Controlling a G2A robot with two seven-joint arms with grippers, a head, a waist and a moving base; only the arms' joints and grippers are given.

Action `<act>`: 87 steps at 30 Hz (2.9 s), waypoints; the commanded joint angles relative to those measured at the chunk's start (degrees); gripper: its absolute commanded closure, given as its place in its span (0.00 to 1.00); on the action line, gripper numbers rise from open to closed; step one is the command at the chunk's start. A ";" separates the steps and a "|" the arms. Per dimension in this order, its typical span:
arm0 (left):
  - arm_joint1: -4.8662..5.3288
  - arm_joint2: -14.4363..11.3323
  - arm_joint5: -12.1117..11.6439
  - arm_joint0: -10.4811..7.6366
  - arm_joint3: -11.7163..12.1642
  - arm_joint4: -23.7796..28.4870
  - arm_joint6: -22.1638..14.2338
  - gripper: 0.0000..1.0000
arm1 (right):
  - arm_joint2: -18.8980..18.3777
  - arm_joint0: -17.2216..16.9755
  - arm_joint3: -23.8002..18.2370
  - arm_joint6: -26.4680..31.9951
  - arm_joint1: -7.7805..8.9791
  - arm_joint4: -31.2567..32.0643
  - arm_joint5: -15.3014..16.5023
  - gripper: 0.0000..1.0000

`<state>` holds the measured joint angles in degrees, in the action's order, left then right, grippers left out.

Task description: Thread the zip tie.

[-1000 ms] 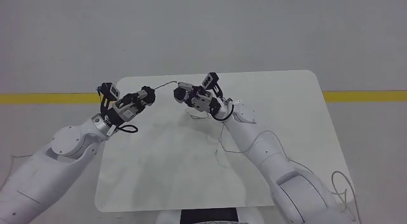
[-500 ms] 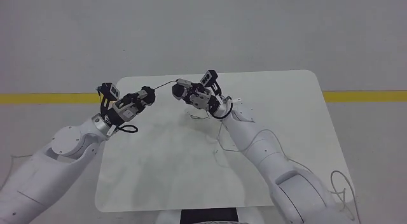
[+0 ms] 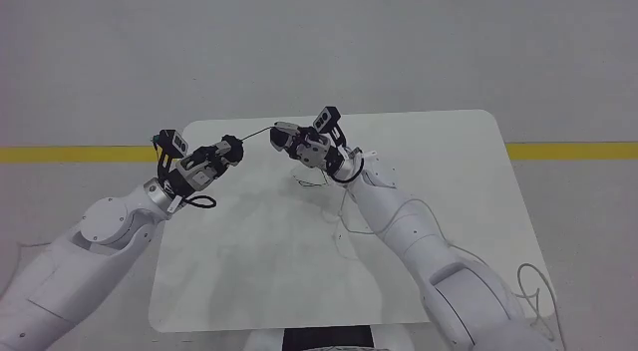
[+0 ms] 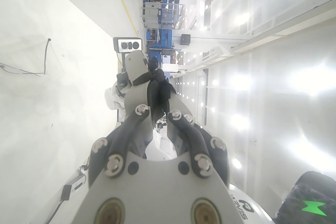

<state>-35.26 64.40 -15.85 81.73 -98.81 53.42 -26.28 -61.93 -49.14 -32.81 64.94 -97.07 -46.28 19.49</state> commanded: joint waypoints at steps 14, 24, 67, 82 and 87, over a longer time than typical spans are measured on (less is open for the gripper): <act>0.00 0.00 0.00 0.00 0.00 0.00 0.00 1.00 | -0.59 0.58 1.02 0.31 -0.19 0.49 -0.01 1.00; 0.00 0.00 0.00 0.00 0.00 0.00 0.00 0.58 | -1.90 0.52 -0.05 -1.14 0.22 3.49 -0.01 1.00; -4.78 0.40 -3.63 -2.75 5.78 6.60 -16.76 0.00 | -4.06 -7.19 -14.60 -1.99 1.29 4.35 -7.03 1.00; -6.31 0.56 -2.68 -3.23 5.58 6.26 -17.79 0.00 | -2.11 -9.84 -20.34 -3.38 1.47 3.97 -12.29 1.00; -6.73 0.91 -2.49 -3.26 5.87 5.11 -18.06 0.33 | -1.74 -10.50 -21.85 -4.33 1.71 4.22 -12.64 1.00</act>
<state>-41.93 65.24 -18.36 78.47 -93.02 58.80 -44.30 -63.70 -59.61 -54.51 60.70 -95.41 -42.23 6.82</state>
